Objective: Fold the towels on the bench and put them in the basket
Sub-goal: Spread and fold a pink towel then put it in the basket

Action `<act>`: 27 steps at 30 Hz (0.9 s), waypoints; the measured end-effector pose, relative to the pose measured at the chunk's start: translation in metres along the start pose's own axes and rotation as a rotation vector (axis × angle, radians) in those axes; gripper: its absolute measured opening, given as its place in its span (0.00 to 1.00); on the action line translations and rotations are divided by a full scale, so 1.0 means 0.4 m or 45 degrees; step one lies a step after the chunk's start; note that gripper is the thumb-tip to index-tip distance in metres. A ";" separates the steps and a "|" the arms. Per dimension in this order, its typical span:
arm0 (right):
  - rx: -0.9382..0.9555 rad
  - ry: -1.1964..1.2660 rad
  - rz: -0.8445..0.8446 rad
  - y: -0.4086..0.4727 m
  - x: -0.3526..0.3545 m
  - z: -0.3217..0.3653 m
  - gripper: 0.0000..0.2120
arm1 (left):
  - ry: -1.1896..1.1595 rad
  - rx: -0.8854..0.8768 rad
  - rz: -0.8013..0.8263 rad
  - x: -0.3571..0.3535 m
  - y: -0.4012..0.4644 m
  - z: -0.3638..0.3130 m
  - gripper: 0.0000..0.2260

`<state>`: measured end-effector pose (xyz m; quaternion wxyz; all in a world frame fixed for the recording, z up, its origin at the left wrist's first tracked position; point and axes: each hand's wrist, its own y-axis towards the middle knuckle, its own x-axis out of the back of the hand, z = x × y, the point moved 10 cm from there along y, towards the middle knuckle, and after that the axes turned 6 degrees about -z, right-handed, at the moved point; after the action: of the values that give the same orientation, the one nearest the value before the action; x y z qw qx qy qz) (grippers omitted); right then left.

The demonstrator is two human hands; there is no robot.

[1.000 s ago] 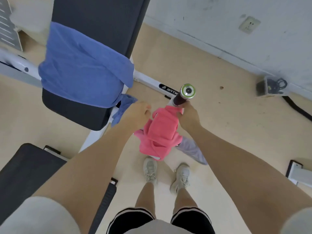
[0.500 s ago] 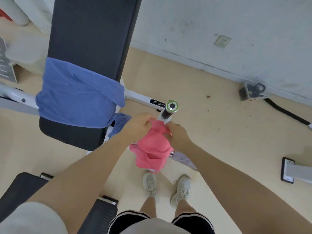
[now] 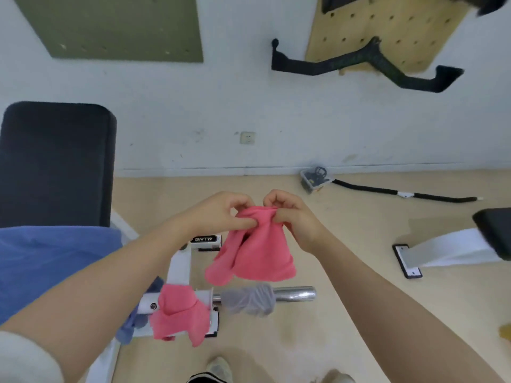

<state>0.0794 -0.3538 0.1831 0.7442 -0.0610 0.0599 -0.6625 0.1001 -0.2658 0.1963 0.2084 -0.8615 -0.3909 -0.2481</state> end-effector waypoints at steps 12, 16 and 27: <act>0.034 -0.714 -0.242 -0.353 0.736 0.034 0.07 | -0.054 -0.155 0.061 -0.502 0.283 -0.547 0.06; 0.078 -0.815 -0.407 -0.484 0.960 0.060 0.06 | 0.196 -0.220 0.119 -0.664 0.387 -0.709 0.04; 0.131 -1.170 -0.808 -0.693 1.562 0.102 0.03 | -0.440 -0.179 0.414 -1.113 0.737 -1.077 0.09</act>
<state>-0.1132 -1.0057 0.2652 0.4599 -0.3220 -0.3242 -0.7614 -0.0391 -0.9370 0.2251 0.1153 -0.9551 -0.2588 -0.0869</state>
